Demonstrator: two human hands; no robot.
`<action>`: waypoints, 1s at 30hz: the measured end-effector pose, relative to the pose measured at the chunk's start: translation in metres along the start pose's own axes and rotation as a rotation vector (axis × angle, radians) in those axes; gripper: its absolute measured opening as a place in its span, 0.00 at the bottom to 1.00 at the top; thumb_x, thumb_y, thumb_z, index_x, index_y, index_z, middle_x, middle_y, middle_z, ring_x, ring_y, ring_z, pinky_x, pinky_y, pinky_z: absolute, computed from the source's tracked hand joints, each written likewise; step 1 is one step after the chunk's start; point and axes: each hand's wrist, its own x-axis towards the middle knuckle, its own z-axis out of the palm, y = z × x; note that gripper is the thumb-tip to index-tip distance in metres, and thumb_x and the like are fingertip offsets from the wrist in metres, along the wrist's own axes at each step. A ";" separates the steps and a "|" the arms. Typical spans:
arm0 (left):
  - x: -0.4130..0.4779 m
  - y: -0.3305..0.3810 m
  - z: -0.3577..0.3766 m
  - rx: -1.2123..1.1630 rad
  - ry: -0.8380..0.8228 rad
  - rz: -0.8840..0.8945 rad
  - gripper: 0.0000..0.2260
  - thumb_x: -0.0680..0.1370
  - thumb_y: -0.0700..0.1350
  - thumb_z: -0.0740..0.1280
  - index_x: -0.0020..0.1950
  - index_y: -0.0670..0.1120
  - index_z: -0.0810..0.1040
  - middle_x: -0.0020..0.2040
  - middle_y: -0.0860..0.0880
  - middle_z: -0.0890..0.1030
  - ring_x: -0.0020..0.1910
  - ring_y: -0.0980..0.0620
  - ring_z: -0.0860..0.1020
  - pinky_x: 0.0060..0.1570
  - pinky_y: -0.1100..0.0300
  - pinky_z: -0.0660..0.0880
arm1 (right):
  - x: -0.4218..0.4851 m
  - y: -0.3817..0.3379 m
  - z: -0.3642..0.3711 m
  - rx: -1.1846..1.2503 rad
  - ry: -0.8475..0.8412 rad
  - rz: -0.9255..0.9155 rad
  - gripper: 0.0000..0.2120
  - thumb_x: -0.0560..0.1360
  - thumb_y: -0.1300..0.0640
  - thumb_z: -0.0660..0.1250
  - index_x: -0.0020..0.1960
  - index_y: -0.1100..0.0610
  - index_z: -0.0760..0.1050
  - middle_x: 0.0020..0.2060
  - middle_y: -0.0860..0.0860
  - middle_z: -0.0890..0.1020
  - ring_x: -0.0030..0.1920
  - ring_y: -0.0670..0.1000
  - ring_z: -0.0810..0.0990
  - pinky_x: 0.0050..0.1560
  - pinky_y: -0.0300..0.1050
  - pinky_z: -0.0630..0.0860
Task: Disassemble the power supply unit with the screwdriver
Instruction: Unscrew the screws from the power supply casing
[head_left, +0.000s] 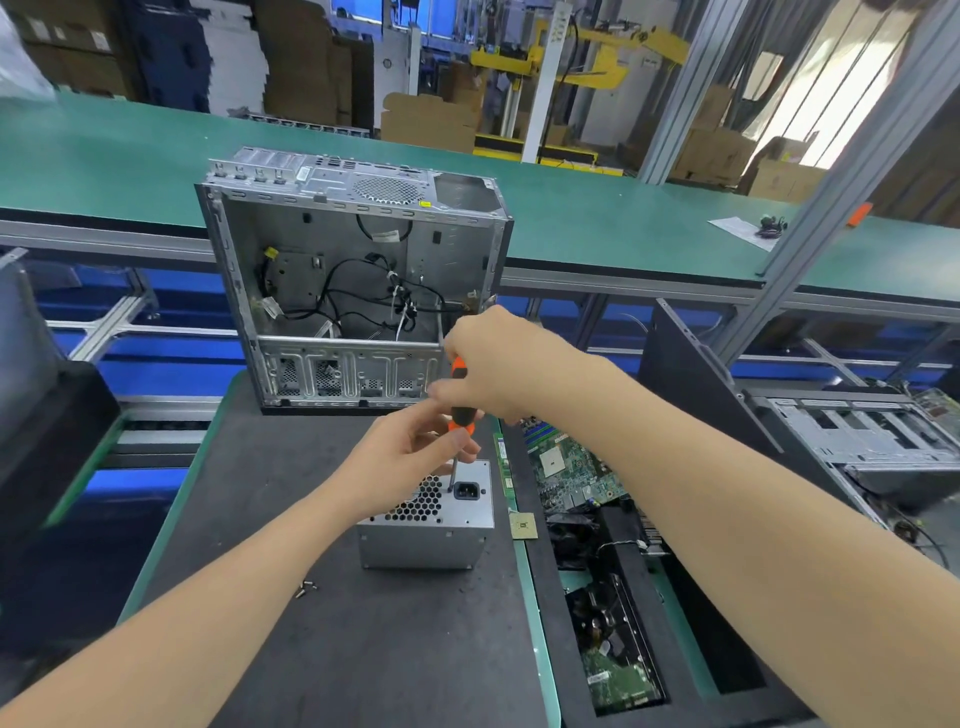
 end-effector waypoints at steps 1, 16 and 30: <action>0.000 0.000 -0.001 -0.001 0.006 0.002 0.07 0.84 0.53 0.68 0.60 0.62 0.81 0.53 0.48 0.87 0.56 0.50 0.86 0.54 0.55 0.84 | -0.001 0.001 -0.004 0.015 -0.033 -0.057 0.13 0.77 0.46 0.69 0.43 0.54 0.73 0.36 0.49 0.76 0.31 0.50 0.76 0.29 0.43 0.68; 0.001 0.000 0.001 0.063 -0.013 -0.007 0.06 0.79 0.60 0.69 0.54 0.63 0.81 0.52 0.52 0.88 0.55 0.52 0.86 0.56 0.46 0.83 | -0.005 -0.007 0.010 -0.147 0.259 0.052 0.27 0.77 0.31 0.60 0.34 0.52 0.61 0.33 0.49 0.66 0.29 0.50 0.64 0.30 0.44 0.59; -0.006 -0.043 -0.003 0.822 -0.014 0.099 0.02 0.80 0.51 0.73 0.50 0.54 0.84 0.47 0.61 0.73 0.49 0.59 0.69 0.50 0.60 0.70 | -0.009 0.015 0.001 0.157 -0.022 -0.012 0.08 0.73 0.49 0.70 0.46 0.54 0.77 0.31 0.50 0.83 0.25 0.49 0.82 0.25 0.38 0.74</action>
